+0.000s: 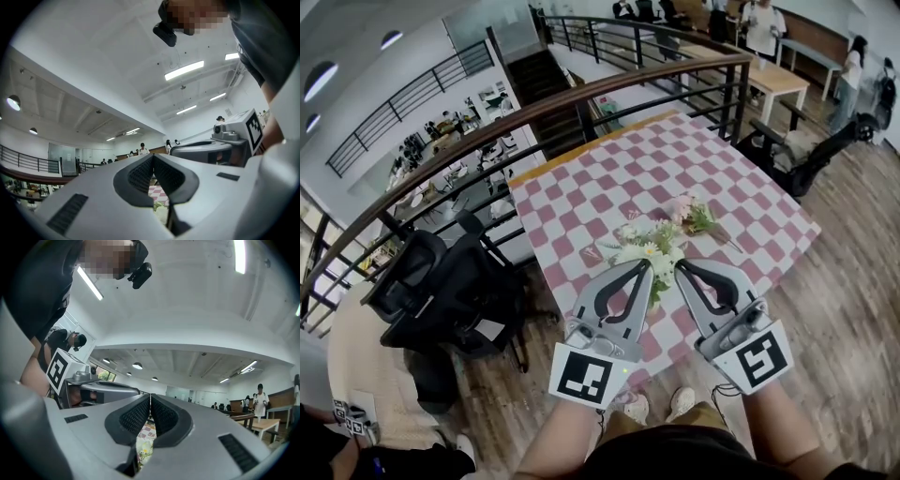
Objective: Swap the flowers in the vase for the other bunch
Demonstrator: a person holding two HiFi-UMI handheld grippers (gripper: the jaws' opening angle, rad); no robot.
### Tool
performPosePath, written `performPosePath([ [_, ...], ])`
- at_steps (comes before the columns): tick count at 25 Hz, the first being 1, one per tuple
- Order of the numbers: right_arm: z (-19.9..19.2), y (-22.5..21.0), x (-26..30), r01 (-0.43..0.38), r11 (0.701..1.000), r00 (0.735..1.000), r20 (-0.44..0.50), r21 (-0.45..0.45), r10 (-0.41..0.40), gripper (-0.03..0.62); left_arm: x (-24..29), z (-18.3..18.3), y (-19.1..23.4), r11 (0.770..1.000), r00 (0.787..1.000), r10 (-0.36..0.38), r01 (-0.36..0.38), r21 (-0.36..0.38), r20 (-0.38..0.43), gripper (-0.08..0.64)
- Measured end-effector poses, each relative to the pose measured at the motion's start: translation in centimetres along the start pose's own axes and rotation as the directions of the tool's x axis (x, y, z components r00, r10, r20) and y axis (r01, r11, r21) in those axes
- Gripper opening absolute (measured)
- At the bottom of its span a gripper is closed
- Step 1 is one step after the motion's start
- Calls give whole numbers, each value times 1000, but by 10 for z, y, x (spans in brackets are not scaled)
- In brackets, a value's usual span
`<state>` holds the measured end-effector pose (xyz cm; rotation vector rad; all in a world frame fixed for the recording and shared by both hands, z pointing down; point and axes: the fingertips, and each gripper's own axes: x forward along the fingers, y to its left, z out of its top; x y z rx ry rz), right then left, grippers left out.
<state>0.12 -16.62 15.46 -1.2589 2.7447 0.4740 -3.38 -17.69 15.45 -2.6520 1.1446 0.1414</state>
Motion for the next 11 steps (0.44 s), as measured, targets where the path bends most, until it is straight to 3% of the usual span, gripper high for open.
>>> performPosePath([
  [11, -1, 8, 0, -2, 1000, 1000, -10, -19, 2, 37, -8, 1, 0, 1000, 1000, -1, 1, -16, 13, 8],
])
